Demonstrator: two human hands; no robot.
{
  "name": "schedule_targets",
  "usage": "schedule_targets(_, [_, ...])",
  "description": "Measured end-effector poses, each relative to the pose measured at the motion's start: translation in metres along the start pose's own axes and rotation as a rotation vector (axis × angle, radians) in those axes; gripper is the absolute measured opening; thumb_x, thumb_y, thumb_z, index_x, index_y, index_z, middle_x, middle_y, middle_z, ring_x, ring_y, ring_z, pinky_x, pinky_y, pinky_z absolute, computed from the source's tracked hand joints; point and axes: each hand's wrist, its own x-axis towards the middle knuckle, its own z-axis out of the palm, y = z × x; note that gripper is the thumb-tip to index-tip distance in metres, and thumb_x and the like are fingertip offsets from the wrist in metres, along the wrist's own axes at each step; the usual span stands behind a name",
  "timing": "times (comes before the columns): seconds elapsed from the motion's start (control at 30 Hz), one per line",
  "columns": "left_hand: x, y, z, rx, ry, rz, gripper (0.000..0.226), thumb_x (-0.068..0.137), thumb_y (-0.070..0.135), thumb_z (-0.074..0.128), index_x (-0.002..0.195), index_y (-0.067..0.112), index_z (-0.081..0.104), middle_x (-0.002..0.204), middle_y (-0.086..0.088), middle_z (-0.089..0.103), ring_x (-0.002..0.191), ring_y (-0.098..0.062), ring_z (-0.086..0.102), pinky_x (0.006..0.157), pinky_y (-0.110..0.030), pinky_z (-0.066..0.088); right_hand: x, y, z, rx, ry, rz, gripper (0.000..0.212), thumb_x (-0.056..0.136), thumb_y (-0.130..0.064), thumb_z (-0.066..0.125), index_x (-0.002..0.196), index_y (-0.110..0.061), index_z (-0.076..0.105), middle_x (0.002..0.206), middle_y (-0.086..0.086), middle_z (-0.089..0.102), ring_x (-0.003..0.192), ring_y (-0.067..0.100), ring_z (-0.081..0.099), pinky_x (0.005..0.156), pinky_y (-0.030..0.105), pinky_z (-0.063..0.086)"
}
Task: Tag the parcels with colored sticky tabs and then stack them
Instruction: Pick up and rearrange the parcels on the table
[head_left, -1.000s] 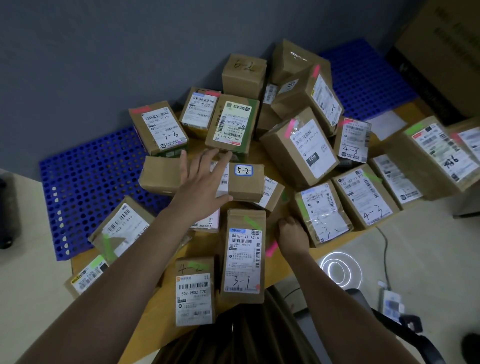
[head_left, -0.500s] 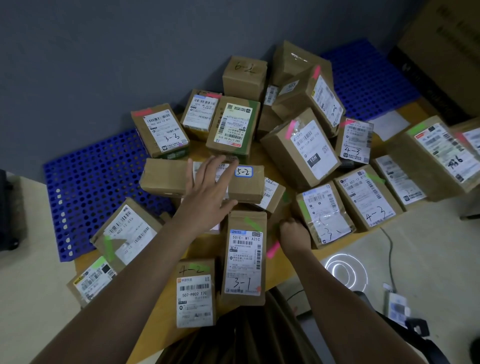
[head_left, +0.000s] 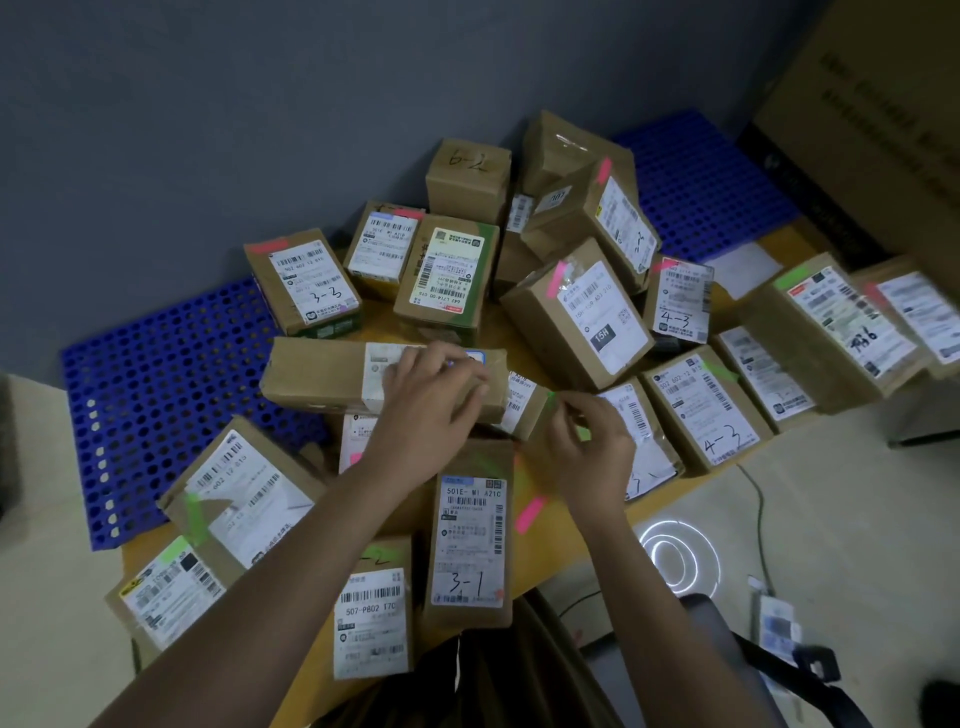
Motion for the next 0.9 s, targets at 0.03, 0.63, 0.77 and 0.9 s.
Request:
schedule_targets(0.03, [0.003, 0.005, -0.001, -0.114, -0.059, -0.049, 0.018, 0.095, 0.025, 0.054, 0.106, 0.018, 0.067, 0.107, 0.003, 0.058, 0.101, -0.012, 0.047, 0.088, -0.023, 0.036, 0.005, -0.009, -0.002, 0.074, 0.007, 0.020, 0.017, 0.086, -0.018, 0.060, 0.089, -0.007, 0.072, 0.084, -0.003, 0.066, 0.078, 0.003, 0.058, 0.071, 0.015, 0.045])
schedule_targets(0.63, [0.005, 0.002, -0.060, -1.140, 0.127, -0.690, 0.012, 0.092, 0.011, 0.059, 0.089, 0.010, 0.071, 0.077, -0.005, 0.072, 0.070, -0.012, 0.070, 0.066, -0.018, 0.056, 0.037, -0.077, 0.017, -0.150, -0.350, -0.786, 0.028, 0.089, -0.011, 0.061, 0.114, -0.003, 0.068, 0.105, 0.010, 0.065, 0.093, 0.026, 0.060, 0.076, 0.032, 0.052])
schedule_targets(0.77, [0.003, -0.011, -0.069, -1.168, 0.152, -0.722, 0.012, 0.092, 0.011, 0.059, 0.087, 0.010, 0.069, 0.072, -0.002, 0.071, 0.066, -0.009, 0.069, 0.061, -0.016, 0.054, 0.043, -0.090, 0.021, -0.243, -0.396, -0.966, 0.026, 0.083, -0.001, 0.067, 0.108, -0.001, 0.070, 0.104, 0.011, 0.069, 0.093, 0.027, 0.062, 0.077, 0.032, 0.055])
schedule_targets(0.9, [-0.001, -0.017, -0.077, -1.214, 0.145, -0.718, 0.011, 0.091, 0.014, 0.060, 0.085, 0.012, 0.069, 0.068, 0.003, 0.072, 0.067, -0.007, 0.069, 0.063, -0.017, 0.055, 0.051, -0.100, 0.030, -0.217, -0.384, -1.000, 0.010, 0.081, 0.001, 0.067, 0.090, -0.001, 0.071, 0.090, 0.010, 0.068, 0.086, 0.020, 0.056, 0.077, 0.028, 0.050])
